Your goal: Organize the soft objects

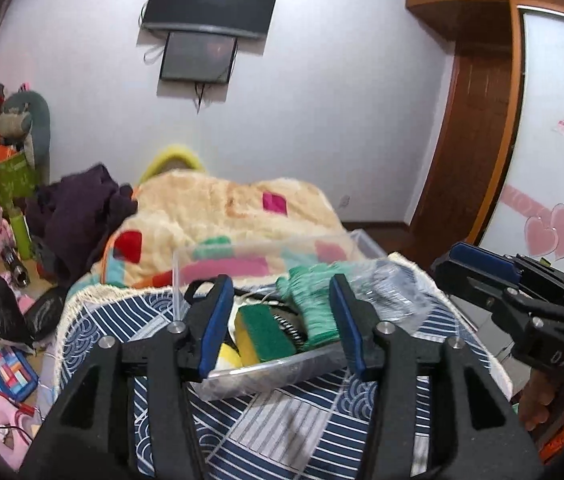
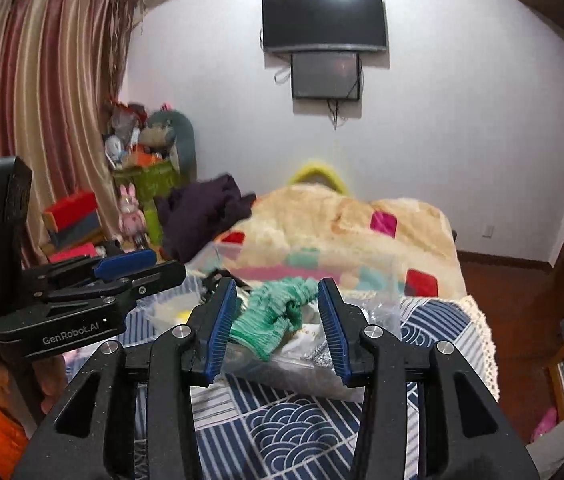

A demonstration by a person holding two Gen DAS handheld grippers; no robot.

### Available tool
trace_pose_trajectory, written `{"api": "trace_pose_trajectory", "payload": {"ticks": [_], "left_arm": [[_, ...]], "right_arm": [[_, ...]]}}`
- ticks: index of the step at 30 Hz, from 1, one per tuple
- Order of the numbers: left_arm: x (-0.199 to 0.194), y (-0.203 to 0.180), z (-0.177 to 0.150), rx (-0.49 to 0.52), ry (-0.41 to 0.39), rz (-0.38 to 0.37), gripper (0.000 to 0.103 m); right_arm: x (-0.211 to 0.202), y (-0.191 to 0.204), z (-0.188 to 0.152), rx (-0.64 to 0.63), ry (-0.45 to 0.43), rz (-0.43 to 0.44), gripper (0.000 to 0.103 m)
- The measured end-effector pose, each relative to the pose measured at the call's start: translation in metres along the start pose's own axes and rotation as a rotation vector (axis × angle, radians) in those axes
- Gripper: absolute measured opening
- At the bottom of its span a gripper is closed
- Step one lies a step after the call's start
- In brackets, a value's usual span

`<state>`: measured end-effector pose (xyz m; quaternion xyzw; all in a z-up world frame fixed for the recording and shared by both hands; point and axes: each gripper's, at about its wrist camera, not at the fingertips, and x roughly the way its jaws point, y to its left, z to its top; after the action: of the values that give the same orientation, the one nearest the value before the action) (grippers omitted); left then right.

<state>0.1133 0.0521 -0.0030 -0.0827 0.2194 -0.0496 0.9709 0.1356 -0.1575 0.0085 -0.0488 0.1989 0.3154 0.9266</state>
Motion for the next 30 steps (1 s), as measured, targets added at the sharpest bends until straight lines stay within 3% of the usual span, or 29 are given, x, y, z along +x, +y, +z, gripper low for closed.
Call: {"api": "trace_pose_trajectory", "payload": {"ticks": [1,4,7,11,12,16,30], "left_arm": [[-0.01,-0.003,0.0,0.007,-0.019,0.001,0.054],[-0.036,-0.014,0.0,0.027,-0.067,0.002,0.059],[-0.057,-0.023,-0.003,0.038,-0.106,0.004,0.077],[-0.078,-0.034,-0.01,0.051,-0.146,-0.006,0.098],[-0.081,-0.036,-0.01,0.055,-0.153,-0.001,0.1],[-0.091,-0.044,-0.016,0.08,-0.172,0.016,0.102],[-0.086,-0.042,-0.037,0.064,-0.15,0.007,0.102]], "right_arm": [[-0.007,0.001,0.001,0.002,-0.014,0.0,0.041],[-0.028,0.005,-0.001,-0.002,-0.064,-0.011,0.067],[-0.046,0.01,-0.003,-0.012,-0.111,-0.031,0.082],[-0.057,0.013,-0.009,-0.013,-0.129,-0.032,0.083],[-0.059,0.013,-0.011,-0.014,-0.131,-0.038,0.083],[-0.064,0.01,-0.018,0.005,-0.151,-0.058,0.101],[-0.064,0.009,-0.039,0.024,-0.14,-0.072,0.103]]}}
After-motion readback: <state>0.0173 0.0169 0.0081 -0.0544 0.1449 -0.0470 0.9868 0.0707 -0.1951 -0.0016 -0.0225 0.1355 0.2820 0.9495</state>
